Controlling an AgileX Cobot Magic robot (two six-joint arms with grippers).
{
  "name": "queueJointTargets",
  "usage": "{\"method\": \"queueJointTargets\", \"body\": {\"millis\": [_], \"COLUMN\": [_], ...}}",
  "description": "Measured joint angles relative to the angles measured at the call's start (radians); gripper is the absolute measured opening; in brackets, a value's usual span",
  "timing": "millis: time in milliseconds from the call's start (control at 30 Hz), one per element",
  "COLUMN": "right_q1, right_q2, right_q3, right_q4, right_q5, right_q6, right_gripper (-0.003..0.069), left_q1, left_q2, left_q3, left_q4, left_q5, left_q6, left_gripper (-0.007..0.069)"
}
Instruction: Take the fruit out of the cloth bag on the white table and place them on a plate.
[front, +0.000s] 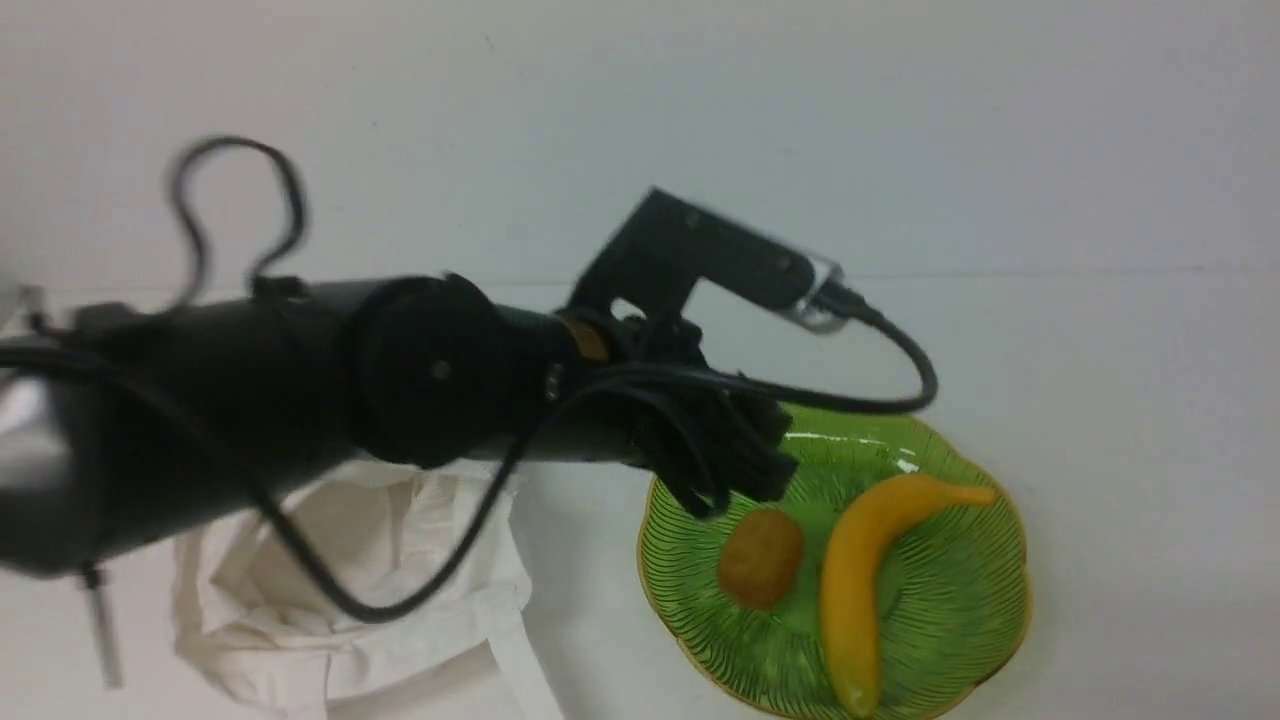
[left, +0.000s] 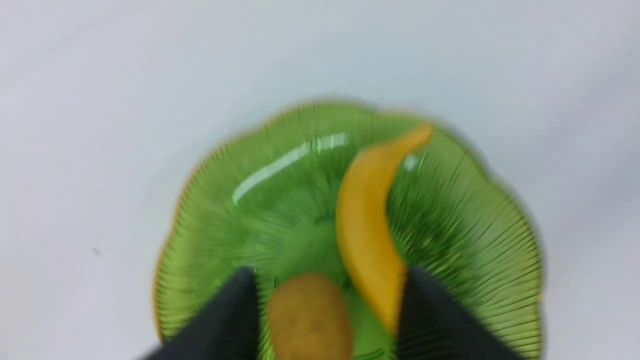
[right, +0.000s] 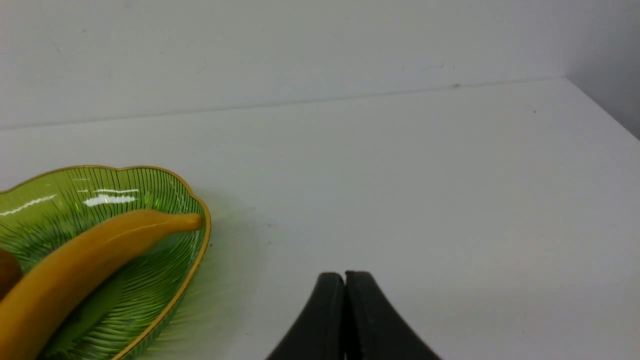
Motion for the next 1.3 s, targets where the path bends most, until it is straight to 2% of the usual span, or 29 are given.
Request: {"method": "queueJointTargets", "body": {"millis": [33, 67, 100, 200, 367, 600, 733, 1000, 1200, 1300], "right_q1": [0.000, 0.000, 0.000, 0.000, 0.000, 0.000, 0.000, 0.000, 0.000, 0.000], "right_q2": [0.000, 0.000, 0.000, 0.000, 0.000, 0.000, 0.000, 0.000, 0.000, 0.000], "right_q3": [0.000, 0.000, 0.000, 0.000, 0.000, 0.000, 0.000, 0.000, 0.000, 0.000], "right_q4": [0.000, 0.000, 0.000, 0.000, 0.000, 0.000, 0.000, 0.000, 0.000, 0.000], "right_q5": [0.000, 0.000, 0.000, 0.000, 0.000, 0.000, 0.000, 0.000, 0.000, 0.000], "right_q6": [0.000, 0.000, 0.000, 0.000, 0.000, 0.000, 0.000, 0.000, 0.000, 0.000], "right_gripper": [-0.0013, -0.0013, -0.0013, -0.0013, -0.0013, -0.0013, -0.0013, -0.0013, -0.0013, -0.0013], "left_q1": [0.002, 0.015, 0.032, 0.060, 0.113, 0.195, 0.204, 0.204, 0.204, 0.204], "left_q2": [-0.022, -0.102, -0.181, -0.319, -0.510, -0.827, -1.003, -1.156, -1.183, -1.183], "left_q3": [0.000, 0.000, 0.000, 0.000, 0.044, 0.276, 0.404, 0.423, 0.423, 0.430], "left_q4": [0.000, 0.001, 0.001, 0.004, 0.005, 0.020, 0.012, -0.018, 0.041, 0.084], "left_q5": [0.011, 0.053, 0.097, 0.173, 0.215, 0.105, 0.094, 0.169, 0.169, 0.169], "left_q6": [0.000, 0.000, 0.000, 0.000, -0.002, -0.006, -0.008, -0.003, -0.005, -0.043], "left_gripper": [0.0212, 0.0103, 0.0044, 0.0004, -0.0008, -0.0008, -0.0008, -0.0008, -0.0008, -0.0008]}}
